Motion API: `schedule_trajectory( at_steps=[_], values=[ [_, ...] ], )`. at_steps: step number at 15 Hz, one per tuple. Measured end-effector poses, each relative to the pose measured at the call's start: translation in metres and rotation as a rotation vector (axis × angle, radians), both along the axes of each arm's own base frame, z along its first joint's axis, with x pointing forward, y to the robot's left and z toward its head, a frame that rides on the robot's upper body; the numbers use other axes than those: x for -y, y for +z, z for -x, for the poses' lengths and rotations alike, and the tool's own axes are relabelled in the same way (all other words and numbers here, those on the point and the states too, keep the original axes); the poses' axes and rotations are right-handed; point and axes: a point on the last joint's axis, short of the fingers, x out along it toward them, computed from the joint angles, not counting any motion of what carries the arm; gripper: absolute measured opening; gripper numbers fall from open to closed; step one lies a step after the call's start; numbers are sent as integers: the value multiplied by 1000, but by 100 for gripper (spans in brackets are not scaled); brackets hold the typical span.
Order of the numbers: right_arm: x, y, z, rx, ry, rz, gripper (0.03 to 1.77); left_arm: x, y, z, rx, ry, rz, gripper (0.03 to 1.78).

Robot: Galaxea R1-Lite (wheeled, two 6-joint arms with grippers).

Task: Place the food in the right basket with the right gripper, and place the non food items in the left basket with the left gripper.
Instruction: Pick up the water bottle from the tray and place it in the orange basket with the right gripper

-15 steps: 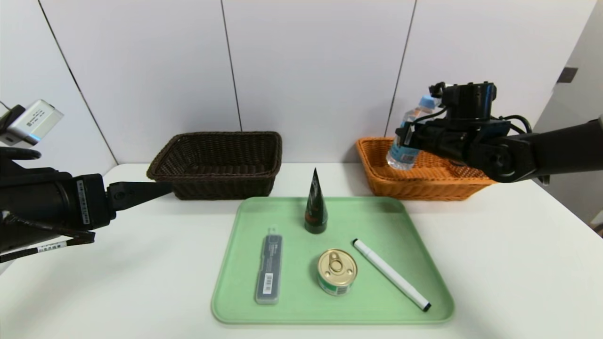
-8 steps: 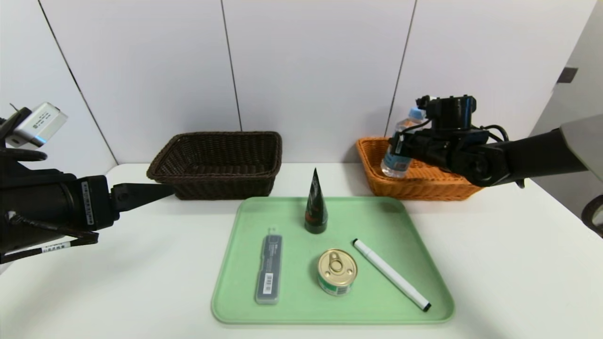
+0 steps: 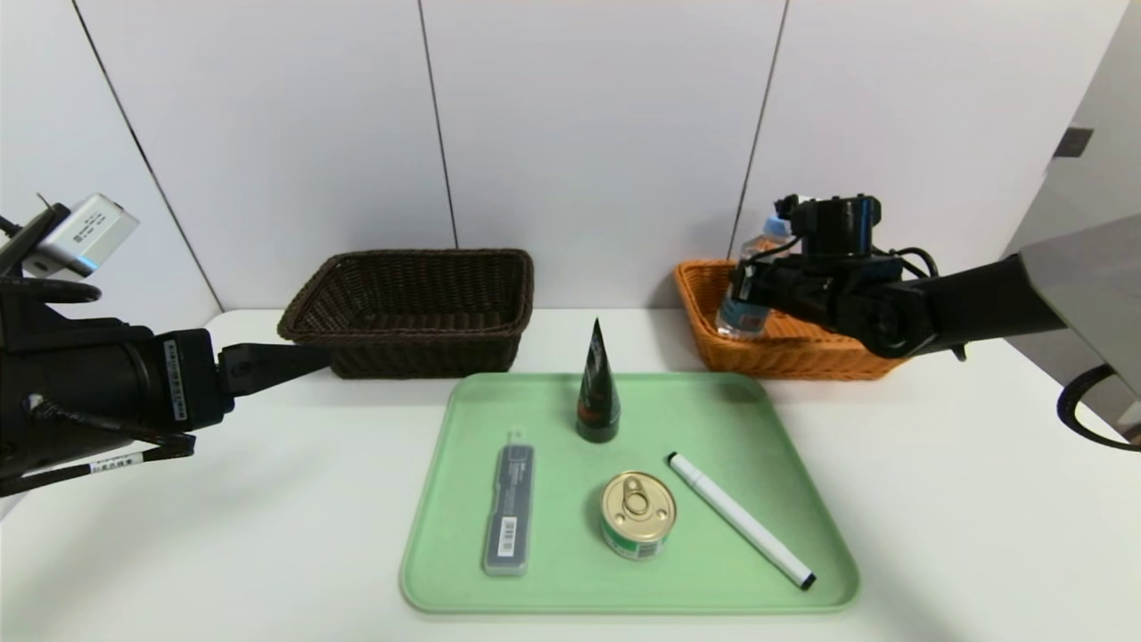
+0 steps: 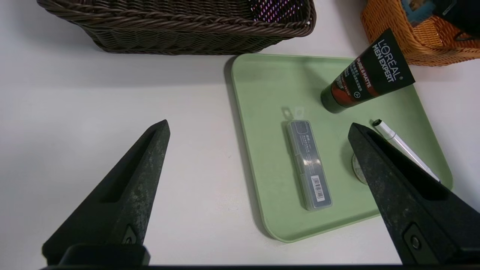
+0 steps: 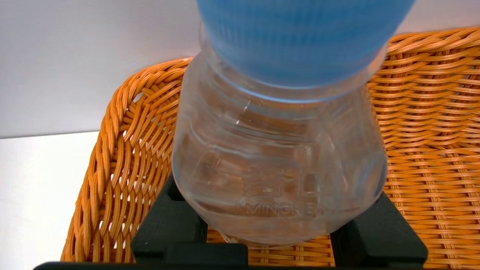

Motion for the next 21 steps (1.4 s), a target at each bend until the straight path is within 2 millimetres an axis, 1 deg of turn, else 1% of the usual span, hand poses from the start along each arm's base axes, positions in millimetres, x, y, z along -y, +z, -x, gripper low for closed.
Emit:
schedule_trajectory(
  at_steps=[9,13,15,17,19,21],
  values=[
    [-2,7,0,19,3,-1,84,1,-1,-4,-4,1,4,169],
    [-3,8,0,25,8,4,117,1,-2,-4,-5,1,4,169],
    [-3,8,0,24,7,5,129,1,-2,-4,-6,2,5,169],
    [-2,9,2,22,6,5,139,1,-2,-4,-6,2,5,169],
    [-4,19,7,32,15,3,146,1,-1,-4,-4,2,6,169],
    [-9,33,16,44,32,5,151,1,-2,-4,-5,2,5,169]
  ],
)
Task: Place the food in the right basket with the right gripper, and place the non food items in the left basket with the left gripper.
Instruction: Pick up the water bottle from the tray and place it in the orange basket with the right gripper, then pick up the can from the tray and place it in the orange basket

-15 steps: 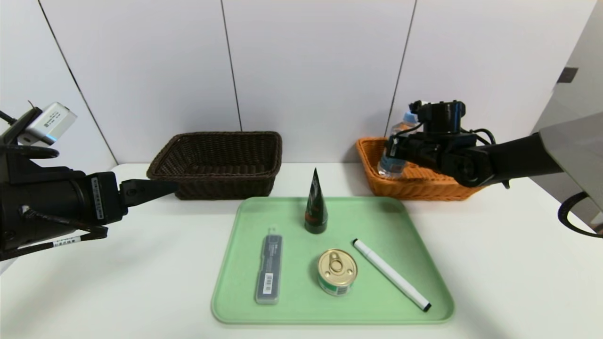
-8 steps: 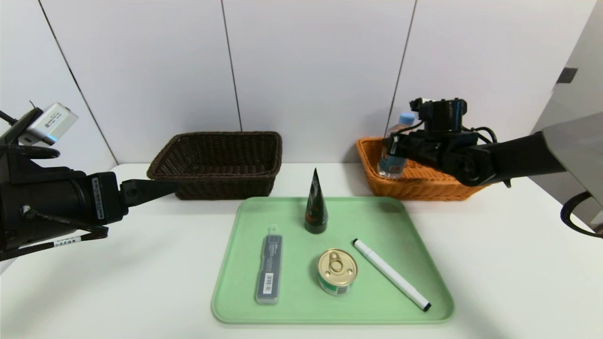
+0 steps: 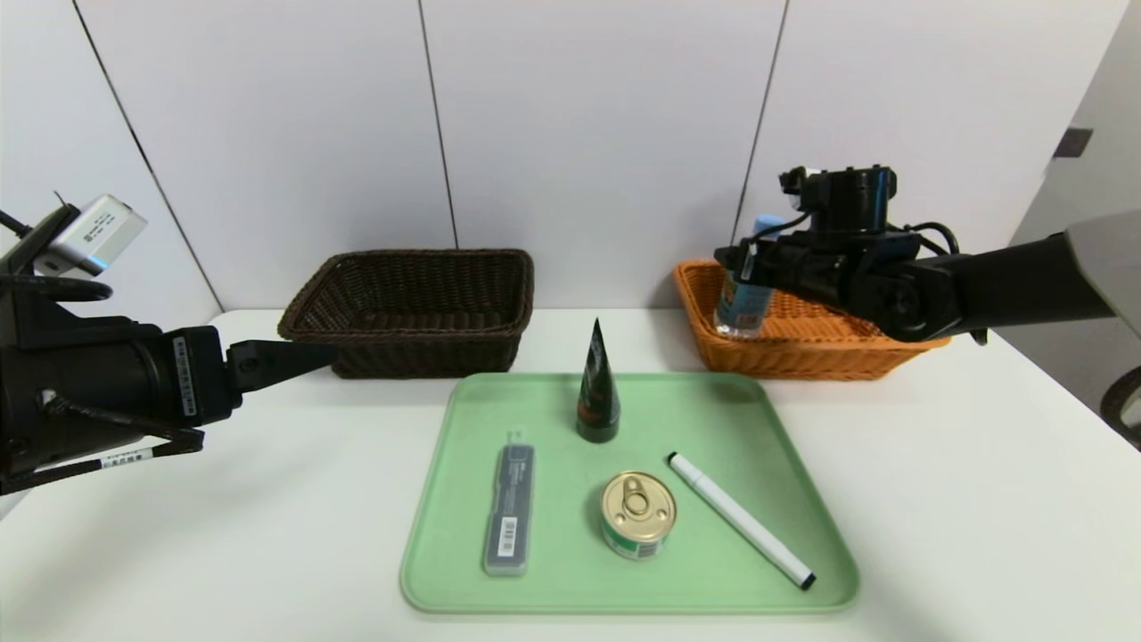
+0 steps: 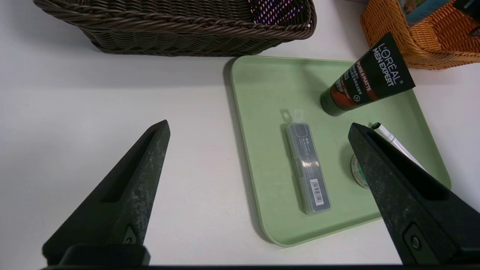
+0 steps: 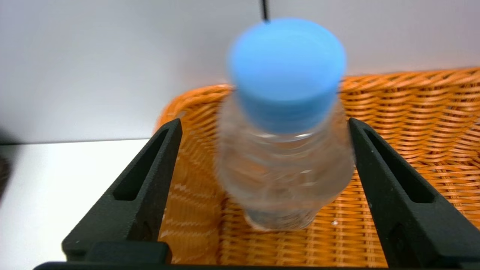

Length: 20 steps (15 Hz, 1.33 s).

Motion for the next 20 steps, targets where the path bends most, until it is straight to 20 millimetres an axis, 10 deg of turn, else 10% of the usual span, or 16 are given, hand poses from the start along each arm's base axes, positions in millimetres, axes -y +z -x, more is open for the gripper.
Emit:
schedule_trajectory(
  at_steps=[11,20],
  values=[
    [-9,104,121,-109,131,25,166,0,0,0,-3,-4,0,169],
    [-39,87,226,-474,350,97,169,0,-4,1,-13,-3,-3,169]
  ],
)
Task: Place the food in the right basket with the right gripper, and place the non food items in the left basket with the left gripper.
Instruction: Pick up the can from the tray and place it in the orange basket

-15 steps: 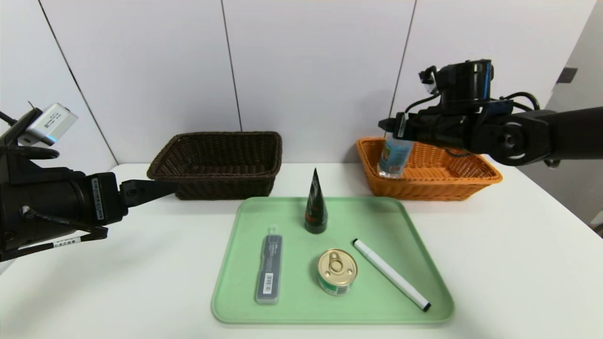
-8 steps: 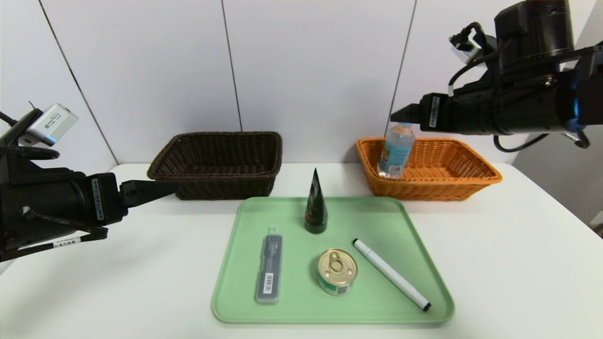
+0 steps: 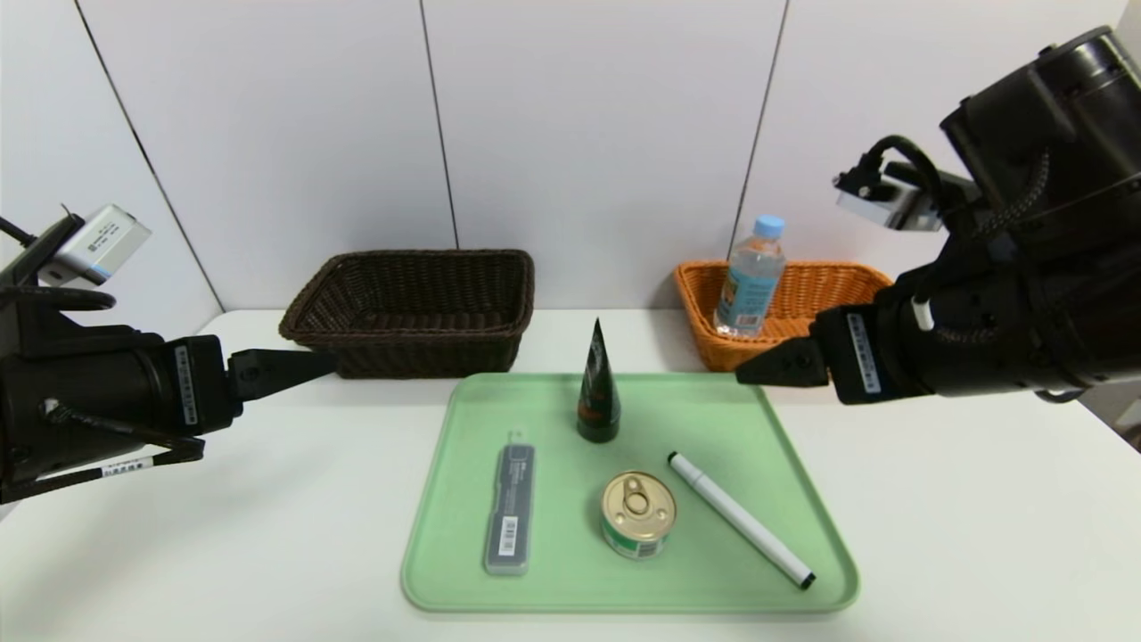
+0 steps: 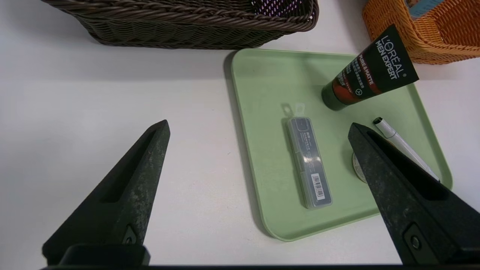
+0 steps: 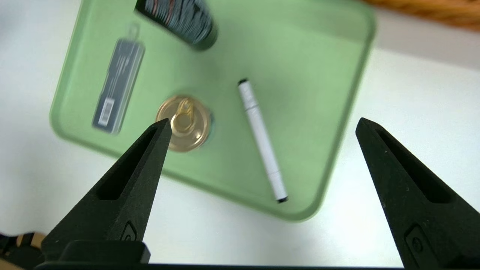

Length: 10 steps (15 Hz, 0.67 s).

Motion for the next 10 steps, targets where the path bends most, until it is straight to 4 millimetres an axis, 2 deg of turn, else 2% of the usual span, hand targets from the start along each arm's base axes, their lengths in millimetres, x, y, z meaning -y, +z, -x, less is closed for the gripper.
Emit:
schedule_trajectory(
  at_steps=[3,7,10],
  values=[
    [-17,-19,15,-45,16,-72,169,0,-1,0,-4,0,0,169],
    [-33,-43,13,37,57,-147,169,0,-3,-2,-13,1,-2,169],
    [-38,-57,10,13,69,-102,169,1,-4,-4,-21,0,-5,169]
  ],
)
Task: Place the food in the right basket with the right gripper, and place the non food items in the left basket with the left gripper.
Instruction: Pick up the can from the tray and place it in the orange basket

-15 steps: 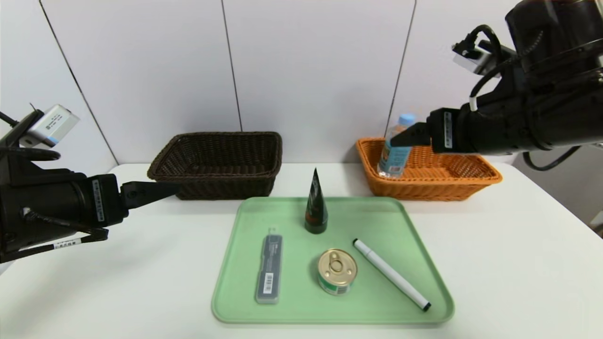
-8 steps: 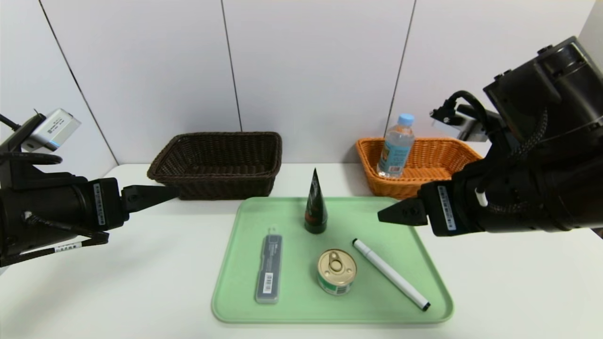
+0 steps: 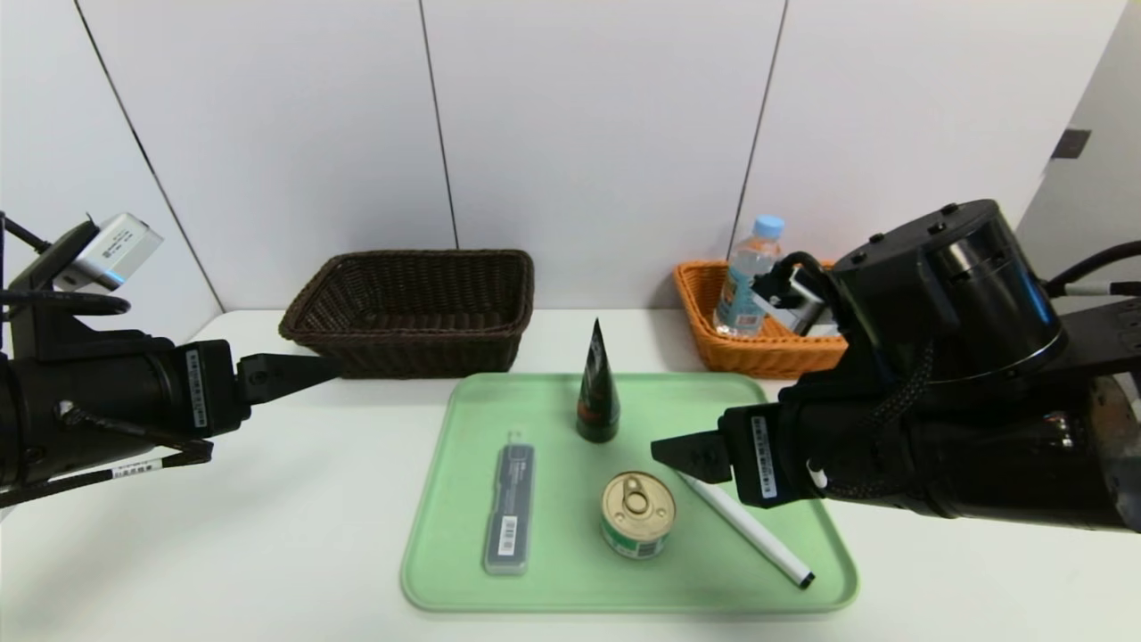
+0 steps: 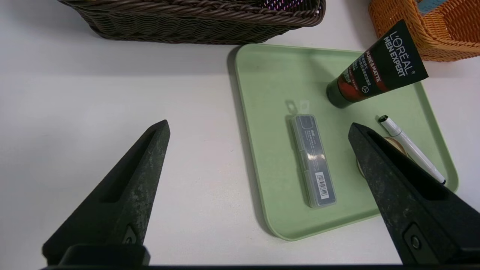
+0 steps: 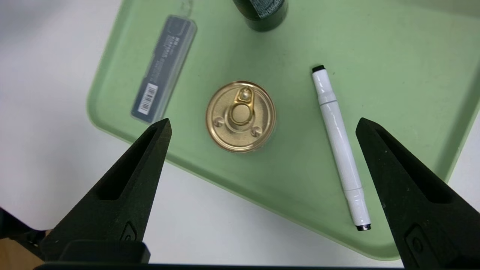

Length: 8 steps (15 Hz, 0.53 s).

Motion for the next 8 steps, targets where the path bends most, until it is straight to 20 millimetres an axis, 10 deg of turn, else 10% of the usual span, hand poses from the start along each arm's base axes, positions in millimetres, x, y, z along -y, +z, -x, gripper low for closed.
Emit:
schedule_trajectory(
  at_steps=[8],
  values=[
    [-23,-42,15,47,53,128,170,1,-3,-4,-16,1,-4,169]
  ],
)
